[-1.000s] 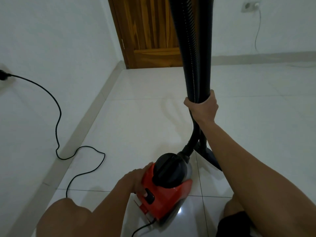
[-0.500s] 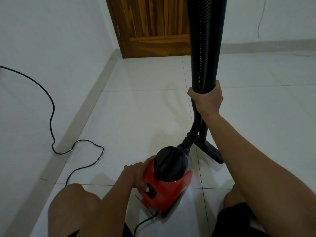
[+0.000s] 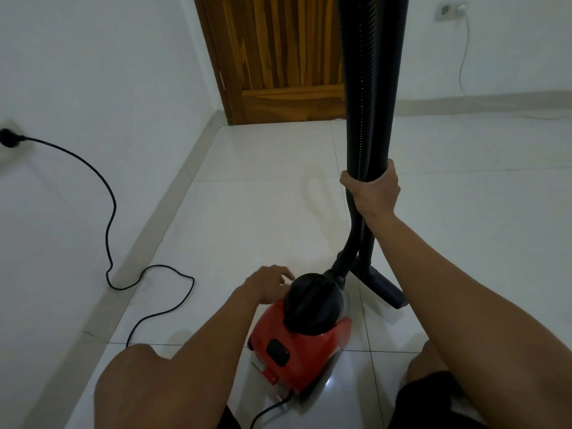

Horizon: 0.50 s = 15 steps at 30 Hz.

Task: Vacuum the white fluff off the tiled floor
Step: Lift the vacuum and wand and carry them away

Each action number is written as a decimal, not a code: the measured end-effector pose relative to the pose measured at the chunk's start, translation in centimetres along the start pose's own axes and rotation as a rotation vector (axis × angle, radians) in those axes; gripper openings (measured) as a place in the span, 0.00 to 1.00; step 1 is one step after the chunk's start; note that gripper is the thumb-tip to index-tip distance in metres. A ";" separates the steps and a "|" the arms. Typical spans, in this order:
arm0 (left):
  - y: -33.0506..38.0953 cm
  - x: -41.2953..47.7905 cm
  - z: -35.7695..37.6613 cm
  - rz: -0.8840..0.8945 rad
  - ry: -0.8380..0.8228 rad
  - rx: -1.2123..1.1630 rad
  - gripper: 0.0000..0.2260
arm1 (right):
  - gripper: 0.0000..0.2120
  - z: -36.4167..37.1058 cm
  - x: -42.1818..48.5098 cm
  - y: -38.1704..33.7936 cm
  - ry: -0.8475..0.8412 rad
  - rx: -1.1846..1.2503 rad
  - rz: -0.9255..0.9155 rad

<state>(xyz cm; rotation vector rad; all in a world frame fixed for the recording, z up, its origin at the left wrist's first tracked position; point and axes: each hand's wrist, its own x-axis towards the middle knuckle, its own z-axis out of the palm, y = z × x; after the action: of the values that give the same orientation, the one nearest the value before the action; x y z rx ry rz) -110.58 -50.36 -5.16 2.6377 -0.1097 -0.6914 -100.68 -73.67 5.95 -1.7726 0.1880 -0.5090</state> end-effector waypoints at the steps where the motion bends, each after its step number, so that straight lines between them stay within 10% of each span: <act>1: 1.2 0.3 -0.5 0.005 0.000 -0.083 0.16 | 0.26 -0.1 -0.1 -0.1 0.000 0.000 0.002; 7: 6.1 1.8 1.1 -0.044 -0.225 0.026 0.29 | 0.26 -0.4 -1.1 -0.2 0.005 0.013 0.007; 15: 4.2 3.9 4.8 -0.174 -0.204 -0.514 0.18 | 0.26 0.2 -0.3 -0.2 -0.009 0.021 0.003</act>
<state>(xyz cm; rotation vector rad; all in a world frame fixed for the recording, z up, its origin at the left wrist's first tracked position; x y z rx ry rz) -109.43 -56.64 -9.02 2.0973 0.2156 -0.9070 -100.91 -73.33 6.02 -1.7541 0.1783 -0.4985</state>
